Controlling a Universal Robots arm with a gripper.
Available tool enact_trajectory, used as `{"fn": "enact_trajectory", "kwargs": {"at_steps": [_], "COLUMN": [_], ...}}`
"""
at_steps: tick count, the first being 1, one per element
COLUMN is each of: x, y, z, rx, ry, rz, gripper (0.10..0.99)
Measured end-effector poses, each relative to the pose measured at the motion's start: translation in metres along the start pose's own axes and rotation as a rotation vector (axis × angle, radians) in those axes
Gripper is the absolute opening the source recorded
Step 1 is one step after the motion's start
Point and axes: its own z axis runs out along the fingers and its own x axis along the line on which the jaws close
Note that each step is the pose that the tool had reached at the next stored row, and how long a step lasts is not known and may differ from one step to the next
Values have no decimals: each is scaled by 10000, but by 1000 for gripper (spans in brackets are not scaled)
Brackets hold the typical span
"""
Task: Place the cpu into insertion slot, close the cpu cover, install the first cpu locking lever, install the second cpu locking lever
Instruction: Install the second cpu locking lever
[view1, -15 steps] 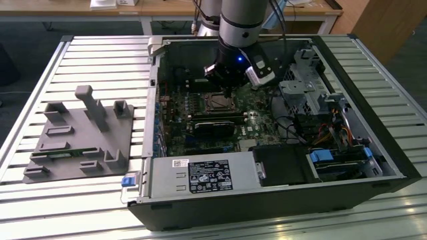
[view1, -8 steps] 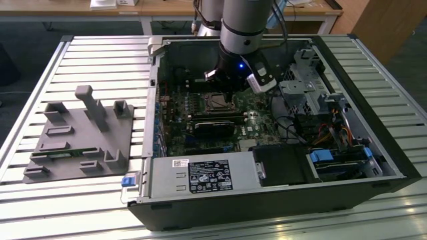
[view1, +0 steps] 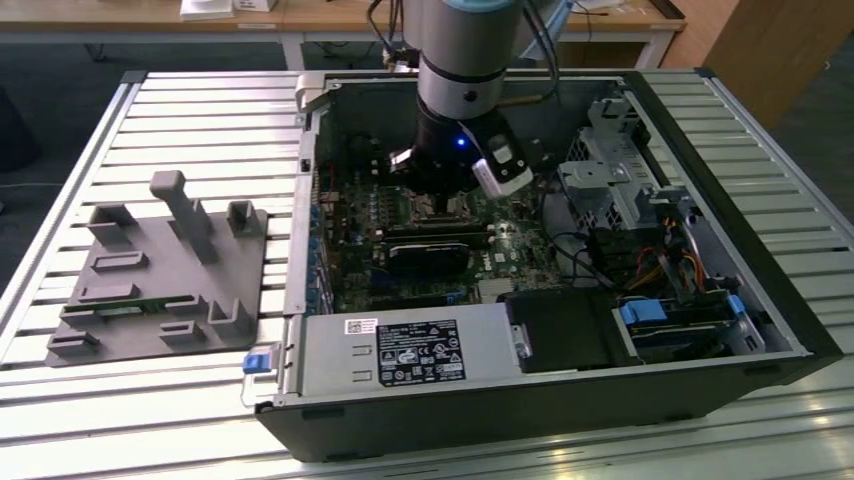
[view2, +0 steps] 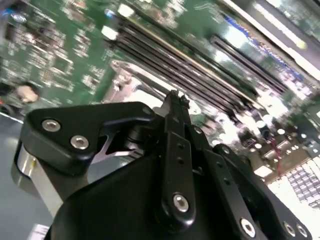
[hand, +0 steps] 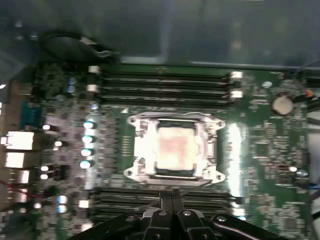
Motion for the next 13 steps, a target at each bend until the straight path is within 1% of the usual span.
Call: {"fn": "enact_trajectory", "kwargs": {"at_steps": [1,3,6,8,9,10,11,13], "x": [37,78,94,95,96,97,100,113], "y": [-1,-2,-9,-13,-20,-26,-37,-67], "z": [2,16,65,84,83,85,86,88], "rx": [1,-2,-2,-13,-70,-169,-229,-295], "ry": [1,2,48,99,113,115,115,114], "rz": [-1,-1,5,16,26,28,29,31], "gripper": [106,106,106,106,106,106,106,106]}}
